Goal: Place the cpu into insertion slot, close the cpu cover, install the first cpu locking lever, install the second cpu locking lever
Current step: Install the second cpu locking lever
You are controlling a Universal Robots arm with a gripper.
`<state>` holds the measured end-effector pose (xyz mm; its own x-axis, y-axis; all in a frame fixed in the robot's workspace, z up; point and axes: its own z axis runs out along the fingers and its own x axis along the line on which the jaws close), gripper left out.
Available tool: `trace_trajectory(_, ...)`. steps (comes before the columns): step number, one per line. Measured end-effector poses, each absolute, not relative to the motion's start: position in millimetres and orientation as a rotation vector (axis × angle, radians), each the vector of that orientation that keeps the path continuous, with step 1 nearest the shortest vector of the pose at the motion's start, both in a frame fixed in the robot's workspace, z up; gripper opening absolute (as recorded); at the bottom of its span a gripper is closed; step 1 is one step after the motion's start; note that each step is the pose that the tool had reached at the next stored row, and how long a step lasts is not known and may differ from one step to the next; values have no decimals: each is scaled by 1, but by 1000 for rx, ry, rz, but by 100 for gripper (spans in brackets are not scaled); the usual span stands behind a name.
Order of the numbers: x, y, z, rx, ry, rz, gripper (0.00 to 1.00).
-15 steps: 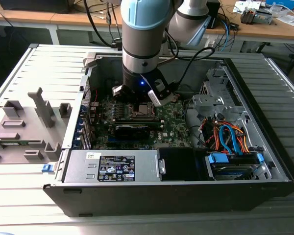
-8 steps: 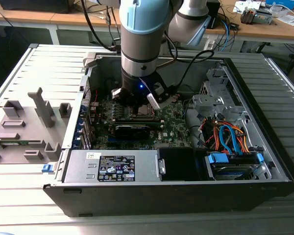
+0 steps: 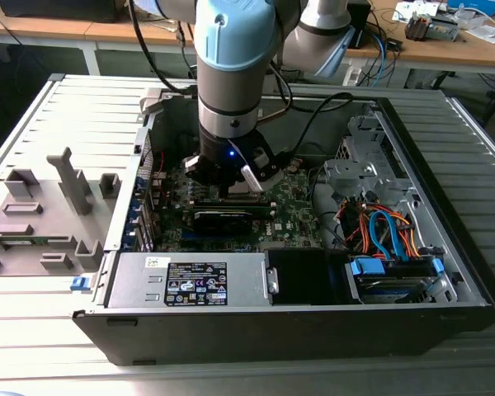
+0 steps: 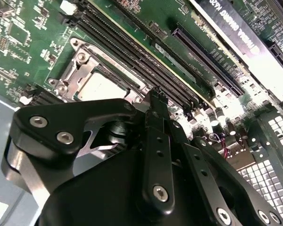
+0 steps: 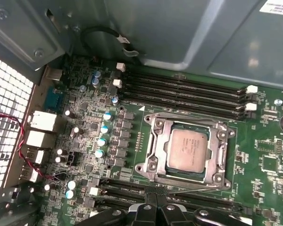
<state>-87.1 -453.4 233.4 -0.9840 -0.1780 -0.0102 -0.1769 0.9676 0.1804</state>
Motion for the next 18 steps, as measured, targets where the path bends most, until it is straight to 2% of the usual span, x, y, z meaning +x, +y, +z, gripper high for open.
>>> trace_trajectory(18, -102, -446, 207, 281, -3110, -289, 11)
